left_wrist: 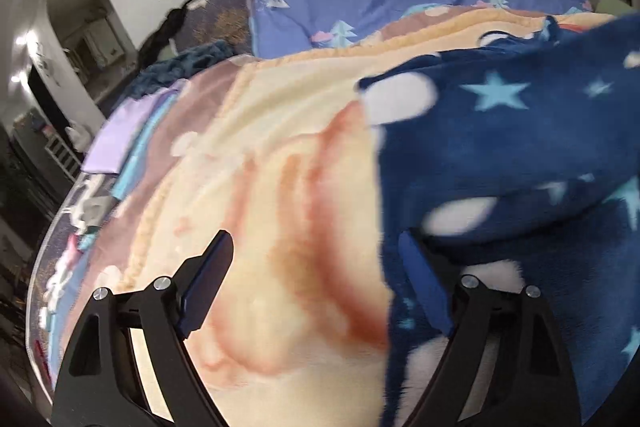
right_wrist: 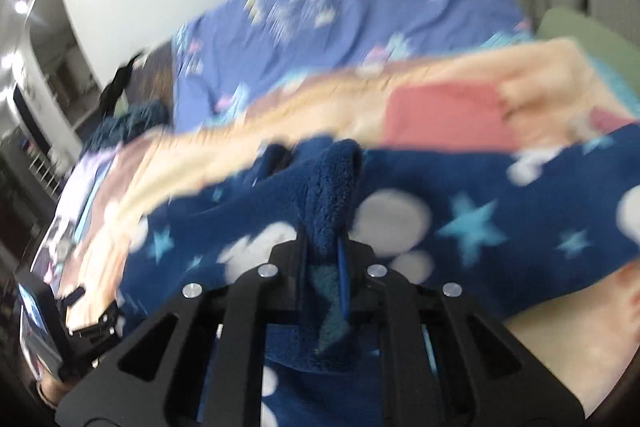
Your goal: Fold small clothes
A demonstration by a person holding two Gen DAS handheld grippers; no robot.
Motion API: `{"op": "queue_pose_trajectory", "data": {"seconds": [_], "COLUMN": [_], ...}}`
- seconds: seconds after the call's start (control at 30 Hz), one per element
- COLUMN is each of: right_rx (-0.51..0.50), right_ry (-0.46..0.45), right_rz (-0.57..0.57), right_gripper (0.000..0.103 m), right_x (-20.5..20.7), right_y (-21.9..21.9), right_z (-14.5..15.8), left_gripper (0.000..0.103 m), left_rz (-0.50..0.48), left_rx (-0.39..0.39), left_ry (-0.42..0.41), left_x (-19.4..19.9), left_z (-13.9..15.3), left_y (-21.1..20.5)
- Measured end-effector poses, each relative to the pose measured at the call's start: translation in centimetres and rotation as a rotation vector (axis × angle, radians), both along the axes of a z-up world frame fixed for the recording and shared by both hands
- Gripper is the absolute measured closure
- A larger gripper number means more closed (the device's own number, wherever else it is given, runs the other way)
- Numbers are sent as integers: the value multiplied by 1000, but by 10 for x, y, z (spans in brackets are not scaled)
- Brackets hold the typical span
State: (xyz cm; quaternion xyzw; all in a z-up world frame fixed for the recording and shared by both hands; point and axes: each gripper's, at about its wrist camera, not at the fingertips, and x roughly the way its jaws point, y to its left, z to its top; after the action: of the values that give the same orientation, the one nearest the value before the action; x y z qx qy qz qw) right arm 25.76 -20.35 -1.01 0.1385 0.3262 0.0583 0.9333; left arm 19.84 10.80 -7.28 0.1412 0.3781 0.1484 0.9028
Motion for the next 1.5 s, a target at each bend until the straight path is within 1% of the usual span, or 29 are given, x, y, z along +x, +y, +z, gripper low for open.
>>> {"op": "queue_pose_trajectory", "data": {"seconds": [0.03, 0.07, 0.13, 0.2, 0.23, 0.27, 0.3, 0.33, 0.4, 0.47, 0.5, 0.53, 0.57, 0.63, 0.67, 0.7, 0.73, 0.77, 0.83, 1.0, 1.03, 1.1, 1.2, 1.23, 1.3, 1.33, 1.4, 1.47, 1.5], "right_rx": [-20, -79, -134, -95, -29, -1, 21, 30, 48, 84, 94, 81, 23, -50, -59, -52, -52, -58, -74, -32, -11, 53, 127, 123, 113, 126, 193, 307, 349], "right_ry": [6, 48, 124, 150, 138, 129, 116, 98, 53, 42, 53, 78, 146, 223, 208, 182, 172, 165, 161, 164, 158, 135, 29, -17, -52, -56, -55, -74, -80], "right_rz": [-1, 1, -25, -44, -47, -44, -35, -18, 59, 163, 190, 193, 167, 138, 141, 137, 133, 132, 132, 142, 145, 133, 25, -56, -193, -310, -470, -623, -678], "right_gripper": [87, 85, 77, 77, 77, 77, 77, 77, 77, 77, 76, 70, 66, 68, 68, 68, 68, 68, 67, 67, 71, 77, 77, 77, 77, 77, 77, 74, 65], "right_x": [2, 9, 16, 12, 4, -2, -9, -15, -26, -28, -26, -19, -11, 1, 2, -1, -4, -6, -8, -3, -5, -18, -43, -55, -73, -87, -112, -142, -154], "right_y": [-2, -4, -11, -23, -33, -37, -40, -40, -29, -11, -4, 2, 11, 19, 21, 20, 21, 21, 23, 21, 17, -6, -63, -97, -152, -196, -256, -316, -335], "right_z": [0, -9, -32, -46, -49, -50, -48, -45, -36, -33, -35, -40, -55, -82, -94, -97, -94, -91, -92, -91, -87, -76, -44, -29, -11, -3, 1, -6, -11], "left_gripper": [17, 17, 17, 18, 18, 23, 33, 38, 56, 57, 57, 56, 56, 56, 56, 56, 56, 56, 56, 55, 55, 55, 54, 54, 54, 54, 53, 53, 52], "left_rz": [15, 20, 19, 6, -4, -14, -23, -39, -91, -163, -200, -236, -278, -307, -305, -299, -298, -299, -299, -299, -298, -296, -294, -293, -293, -293, -294, -296, -298], "left_rx": [13, 1, -56, -84, -95, -107, -124, -158, -281, -355, -362, -363, -369, -388, -376, -331, -289, -253, -200, -240, -247, -257, -265, -267, -272, -277, -291, -302, -311], "left_ry": [0, 10, 22, 10, 4, -10, -26, -44, -101, -149, -153, -148, -124, -43, -8, 50, 75, 70, 56, 55, 54, 52, 52, 53, 51, 49, 44, 41, 40], "left_x": [1, 3, 1, -6, -11, -17, -20, -24, -32, -31, -29, -24, -14, 6, 12, 22, 25, 25, 22, 23, 23, 20, 19, 20, 18, 18, 17, 15, 15], "left_z": [-2, -4, -6, -1, 2, 10, 16, 25, 48, 66, 69, 68, 63, 40, 27, 3, -14, -25, -22, -24, -24, -24, -24, -24, -24, -23, -23, -22, -22], "left_y": [3, 6, 14, 18, 19, 22, 22, 23, 21, 4, -11, -25, -42, -68, -76, -86, -94, -99, -107, -99, -97, -96, -96, -96, -96, -95, -94, -93, -92]}}
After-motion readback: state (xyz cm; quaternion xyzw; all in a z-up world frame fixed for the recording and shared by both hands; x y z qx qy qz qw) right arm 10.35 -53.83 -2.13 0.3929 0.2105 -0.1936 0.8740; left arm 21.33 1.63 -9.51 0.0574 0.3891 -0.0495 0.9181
